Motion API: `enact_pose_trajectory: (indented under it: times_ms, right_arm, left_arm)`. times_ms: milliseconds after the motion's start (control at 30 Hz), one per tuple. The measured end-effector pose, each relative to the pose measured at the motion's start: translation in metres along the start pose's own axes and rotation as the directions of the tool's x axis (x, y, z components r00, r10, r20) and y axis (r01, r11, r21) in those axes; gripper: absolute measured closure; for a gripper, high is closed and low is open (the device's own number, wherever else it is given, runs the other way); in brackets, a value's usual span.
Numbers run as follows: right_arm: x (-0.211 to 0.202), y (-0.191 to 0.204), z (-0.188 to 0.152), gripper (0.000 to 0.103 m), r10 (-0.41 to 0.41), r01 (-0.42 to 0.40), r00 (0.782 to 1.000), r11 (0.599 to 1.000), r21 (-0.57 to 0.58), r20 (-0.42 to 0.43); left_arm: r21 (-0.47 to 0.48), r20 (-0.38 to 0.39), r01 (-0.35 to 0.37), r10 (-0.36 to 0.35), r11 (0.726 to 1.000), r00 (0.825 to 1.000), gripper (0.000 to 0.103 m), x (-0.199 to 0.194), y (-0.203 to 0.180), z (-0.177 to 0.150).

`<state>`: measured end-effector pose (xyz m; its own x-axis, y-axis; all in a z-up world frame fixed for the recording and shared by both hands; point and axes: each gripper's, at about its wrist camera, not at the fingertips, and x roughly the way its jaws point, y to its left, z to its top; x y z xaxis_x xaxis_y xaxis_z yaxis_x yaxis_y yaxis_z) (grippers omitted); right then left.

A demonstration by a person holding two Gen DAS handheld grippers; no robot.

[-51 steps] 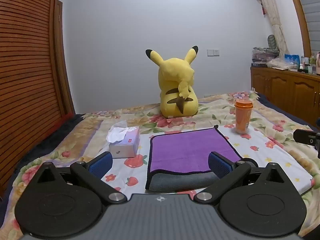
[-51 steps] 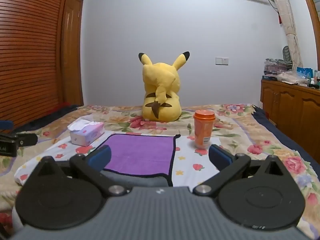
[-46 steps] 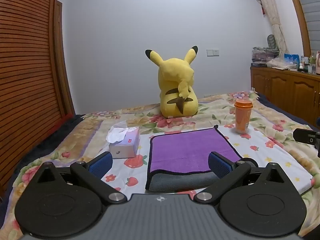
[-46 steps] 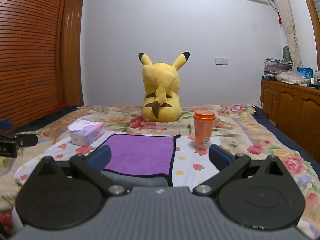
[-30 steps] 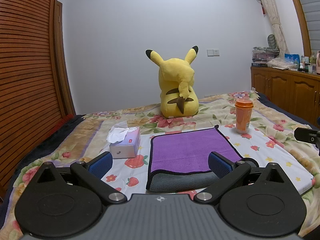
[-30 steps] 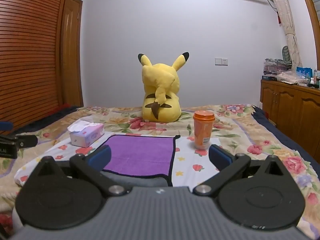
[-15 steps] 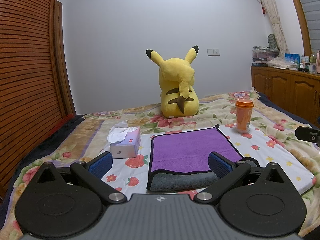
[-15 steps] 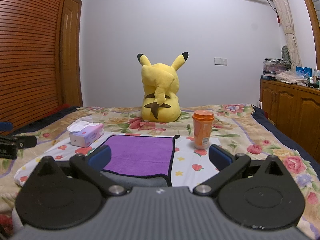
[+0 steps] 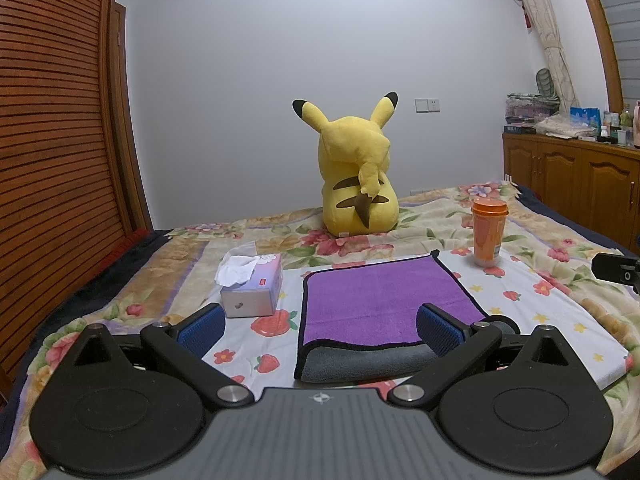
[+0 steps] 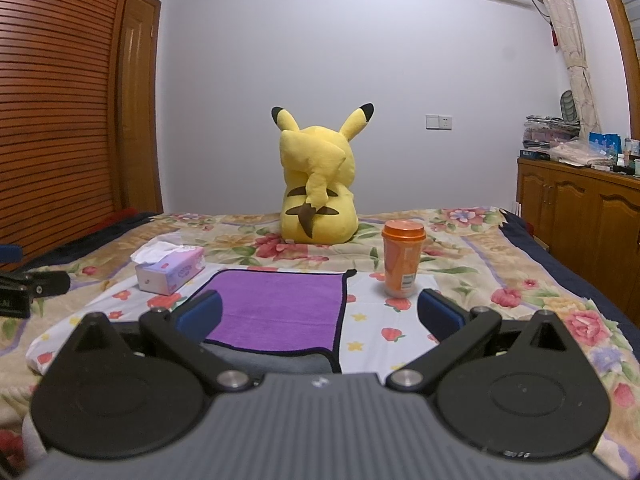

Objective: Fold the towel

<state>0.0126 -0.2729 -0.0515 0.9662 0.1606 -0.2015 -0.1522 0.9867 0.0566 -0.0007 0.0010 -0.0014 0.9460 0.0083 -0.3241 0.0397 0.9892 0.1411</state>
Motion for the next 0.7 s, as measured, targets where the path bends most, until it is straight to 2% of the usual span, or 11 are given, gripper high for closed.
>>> enact_pose_trajectory:
  times_ms: [700]
  right_arm:
    - [-0.0012, 0.002, 0.0012, 0.0, 0.0, 0.0, 1.0, 1.0, 0.001, 0.0]
  left_arm:
    - [0.001, 0.001, 0.0, 0.0, 1.0, 1.0, 0.0, 0.0, 0.0003, -0.0003]
